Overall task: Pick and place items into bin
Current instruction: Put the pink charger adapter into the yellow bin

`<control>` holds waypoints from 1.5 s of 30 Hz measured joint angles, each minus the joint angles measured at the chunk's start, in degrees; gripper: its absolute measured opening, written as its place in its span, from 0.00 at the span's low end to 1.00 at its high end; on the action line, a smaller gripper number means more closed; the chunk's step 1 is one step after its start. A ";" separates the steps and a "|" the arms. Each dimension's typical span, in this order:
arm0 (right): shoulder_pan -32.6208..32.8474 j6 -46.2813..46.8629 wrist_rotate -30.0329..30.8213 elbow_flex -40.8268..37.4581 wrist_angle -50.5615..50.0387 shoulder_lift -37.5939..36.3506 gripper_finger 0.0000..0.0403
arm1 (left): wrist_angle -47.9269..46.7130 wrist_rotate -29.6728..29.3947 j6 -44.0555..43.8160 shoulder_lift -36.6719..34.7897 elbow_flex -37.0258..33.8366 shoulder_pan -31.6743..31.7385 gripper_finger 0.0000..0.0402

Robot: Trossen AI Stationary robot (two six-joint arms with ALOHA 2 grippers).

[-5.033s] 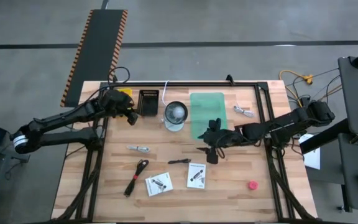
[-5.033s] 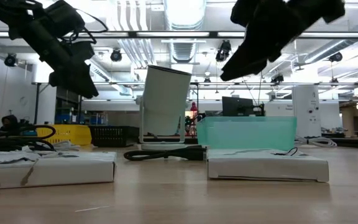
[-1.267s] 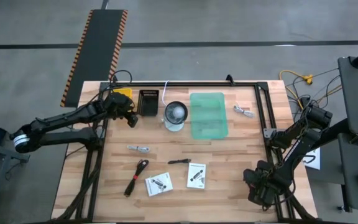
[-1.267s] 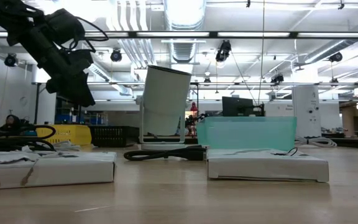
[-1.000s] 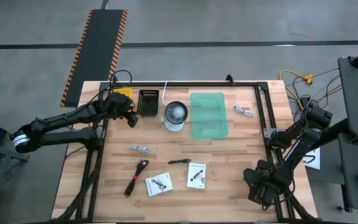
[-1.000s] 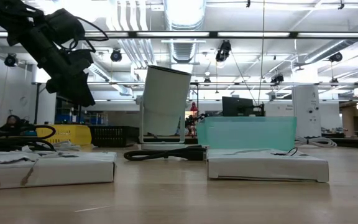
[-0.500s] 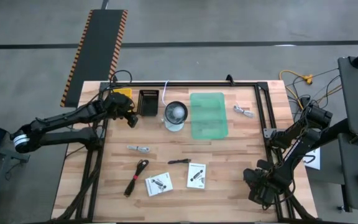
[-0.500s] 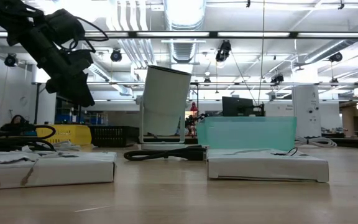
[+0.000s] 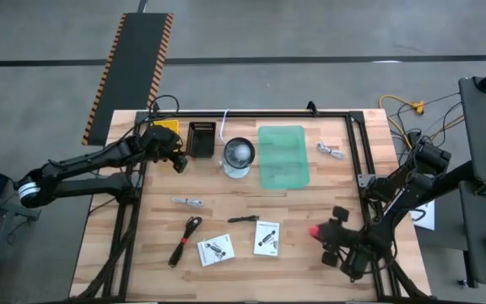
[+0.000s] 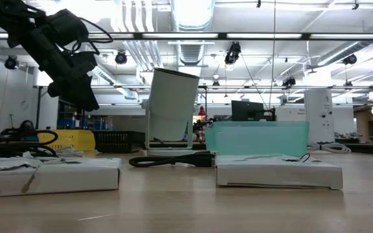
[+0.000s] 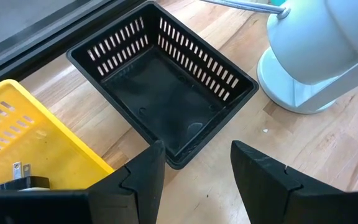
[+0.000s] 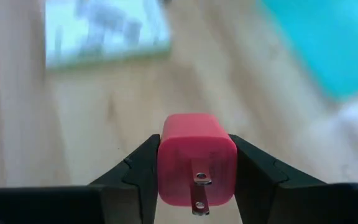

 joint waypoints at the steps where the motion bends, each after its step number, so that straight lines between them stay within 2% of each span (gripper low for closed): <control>1: -0.72 -1.49 2.33 -0.05 1.40 0.05 0.35 | 0.11 0.00 0.01 0.00 0.00 0.00 0.41; 4: -3.01 -10.66 7.03 -0.63 7.47 0.53 0.35 | 1.42 0.00 0.02 0.00 -0.02 0.00 0.41; 9: -8.70 -27.51 7.48 -1.92 21.47 0.77 0.35 | 3.09 0.00 0.06 0.00 -0.02 -0.01 0.41; 13: -13.27 -40.12 0.26 -4.76 35.57 0.79 0.35 | 3.21 0.00 0.22 0.00 -0.03 0.00 0.41; 17: -17.31 -47.38 -8.19 -8.43 47.68 0.79 0.35 | 3.21 0.01 0.22 0.00 -0.04 0.00 0.41; 21: -19.12 -53.84 -8.97 -12.67 59.70 0.79 0.35 | 4.04 0.05 1.25 -0.03 -0.03 -0.02 0.41; 25: -20.64 -59.16 -8.85 -17.72 74.75 0.79 0.35 | 6.68 2.35 6.53 -0.66 -0.03 -0.04 0.41; 30: -22.84 -71.31 -8.65 -23.48 92.93 0.79 0.35 | 18.12 13.68 12.10 -0.82 -1.55 -0.42 0.41; 37: -25.64 -89.64 -11.02 -27.02 109.10 0.68 0.35 | 53.02 48.83 15.12 2.41 -9.09 -0.86 0.41; 39: -27.10 -93.83 -11.02 -26.77 111.45 0.68 0.35 | 61.16 55.54 15.15 3.83 -11.09 -0.93 0.41; 42: -29.30 -96.32 -11.39 -25.18 112.40 0.54 0.35 | 70.29 58.10 15.36 6.31 -13.71 -1.53 0.41; 45: -32.13 -96.00 -16.37 -24.24 111.23 0.48 0.35 | 76.61 58.21 15.40 9.38 -14.72 -2.08 0.41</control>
